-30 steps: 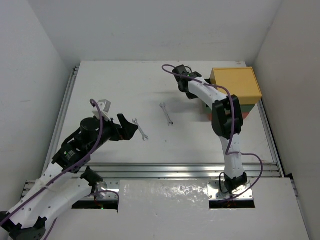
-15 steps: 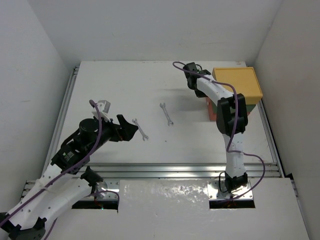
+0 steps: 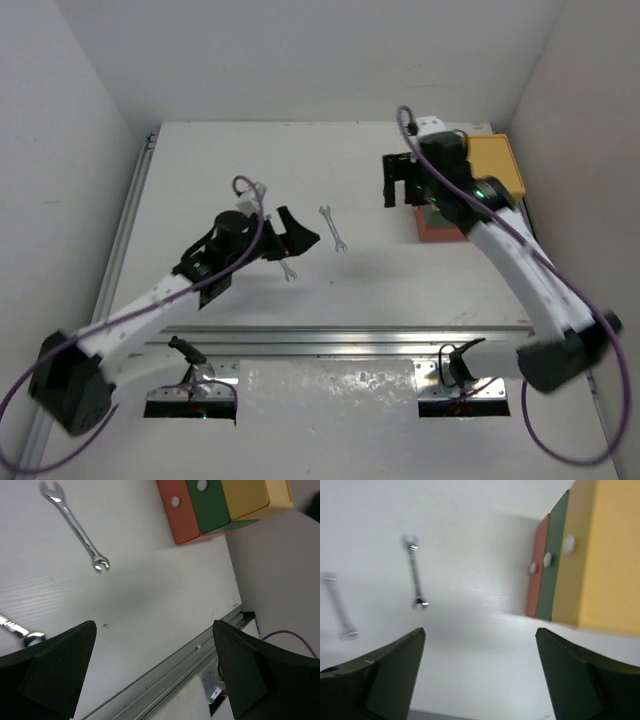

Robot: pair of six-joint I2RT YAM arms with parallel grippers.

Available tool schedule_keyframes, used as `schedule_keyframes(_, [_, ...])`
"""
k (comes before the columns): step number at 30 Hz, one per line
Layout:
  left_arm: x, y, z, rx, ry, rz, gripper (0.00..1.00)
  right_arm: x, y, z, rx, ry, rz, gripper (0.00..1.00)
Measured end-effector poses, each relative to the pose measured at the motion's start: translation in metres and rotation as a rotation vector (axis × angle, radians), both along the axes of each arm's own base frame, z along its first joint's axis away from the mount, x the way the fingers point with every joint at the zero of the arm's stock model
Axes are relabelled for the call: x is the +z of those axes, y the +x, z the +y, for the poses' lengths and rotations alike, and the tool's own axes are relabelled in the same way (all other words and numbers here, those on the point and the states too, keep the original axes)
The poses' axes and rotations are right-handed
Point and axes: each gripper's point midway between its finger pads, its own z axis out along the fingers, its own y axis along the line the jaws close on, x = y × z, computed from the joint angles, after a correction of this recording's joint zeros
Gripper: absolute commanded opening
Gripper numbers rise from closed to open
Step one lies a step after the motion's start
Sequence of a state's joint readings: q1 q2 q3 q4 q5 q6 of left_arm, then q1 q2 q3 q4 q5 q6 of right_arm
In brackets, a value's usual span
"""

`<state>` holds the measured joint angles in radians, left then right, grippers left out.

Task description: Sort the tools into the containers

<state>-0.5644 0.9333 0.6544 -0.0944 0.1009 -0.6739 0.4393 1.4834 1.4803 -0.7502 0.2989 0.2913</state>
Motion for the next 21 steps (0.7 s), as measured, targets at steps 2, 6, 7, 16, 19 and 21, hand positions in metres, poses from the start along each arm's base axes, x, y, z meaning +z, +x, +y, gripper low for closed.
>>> schedule_keyframes(2, [-0.01, 0.018, -0.028, -0.046, -0.06, 0.031, 1.0, 0.039, -0.038, -0.004, 0.05, 0.134, -0.12, 0.99])
schedule_keyframes(6, [-0.052, 0.051, -0.085, -0.121, -0.097, 0.148, 1.0, 0.077, -0.102, -0.004, 0.154, 0.32, -0.243, 0.99])
schedule_keyframes(7, [-0.057, 0.06, -0.099, -0.14, -0.108, 0.159, 0.99, 0.077, -0.112, -0.002, 0.177, 0.347, -0.243, 0.99])
schedule_keyframes(16, [-0.059, 0.16, -0.21, -0.223, -0.352, 0.144, 0.88, 0.037, -0.176, 0.001, 0.252, 0.461, -0.127, 0.99])
schedule_keyframes(19, [-0.087, 0.177, -0.229, -0.222, -0.402, 0.208, 0.81, 0.049, -0.193, 0.0, 0.286, 0.498, -0.168, 0.99])
schedule_keyframes(21, [-0.109, 0.187, -0.242, -0.223, -0.43, 0.252, 0.78, 0.053, -0.201, 0.0, 0.304, 0.516, -0.183, 0.99])
